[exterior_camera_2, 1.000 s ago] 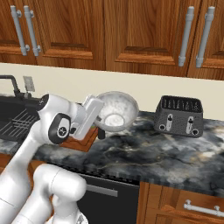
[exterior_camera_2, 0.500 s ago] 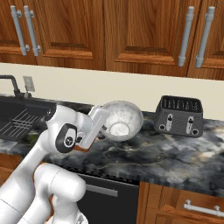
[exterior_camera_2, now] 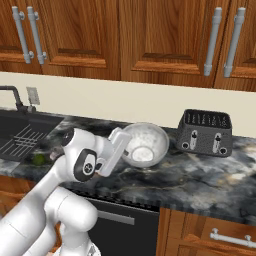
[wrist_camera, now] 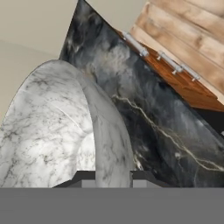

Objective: Open the cabinet. Place the bowl and condiment on the counter. Then place the lime and garlic on the cutting board.

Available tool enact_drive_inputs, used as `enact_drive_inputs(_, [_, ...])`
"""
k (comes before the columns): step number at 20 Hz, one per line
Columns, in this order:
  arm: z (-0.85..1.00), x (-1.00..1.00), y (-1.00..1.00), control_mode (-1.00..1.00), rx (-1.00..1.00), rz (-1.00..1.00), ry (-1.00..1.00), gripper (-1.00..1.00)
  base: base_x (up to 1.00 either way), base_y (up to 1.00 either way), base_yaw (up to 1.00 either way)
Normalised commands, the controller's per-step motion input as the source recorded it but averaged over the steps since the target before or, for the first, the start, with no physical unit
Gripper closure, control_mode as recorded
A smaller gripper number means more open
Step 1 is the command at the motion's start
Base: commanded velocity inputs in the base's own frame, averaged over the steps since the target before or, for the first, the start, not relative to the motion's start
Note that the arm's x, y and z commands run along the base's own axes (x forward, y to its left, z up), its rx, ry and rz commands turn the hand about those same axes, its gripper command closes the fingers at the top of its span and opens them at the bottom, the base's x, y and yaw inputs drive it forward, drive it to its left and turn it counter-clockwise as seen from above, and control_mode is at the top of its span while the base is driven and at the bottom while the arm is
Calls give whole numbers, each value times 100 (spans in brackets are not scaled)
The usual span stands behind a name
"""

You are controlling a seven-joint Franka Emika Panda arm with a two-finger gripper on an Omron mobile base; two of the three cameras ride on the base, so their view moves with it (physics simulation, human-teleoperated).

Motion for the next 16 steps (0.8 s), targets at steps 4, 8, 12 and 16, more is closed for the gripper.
enact_drive_inputs(4, [-27, 33, -2, -100, 0, 0, 2, 100, 0, 0, 0])
enact_drive_inputs(8, [-24, 38, 0, -100, 0, -1, 1, 100, 0, 0, 0])
enact_drive_inputs(12, [-33, 29, -2, -100, 0, -1, 0, 100, 0, 0, 0])
enact_drive_inputs(16, [-42, 22, -5, -100, 0, -2, 0, 100, 0, 0, 0])
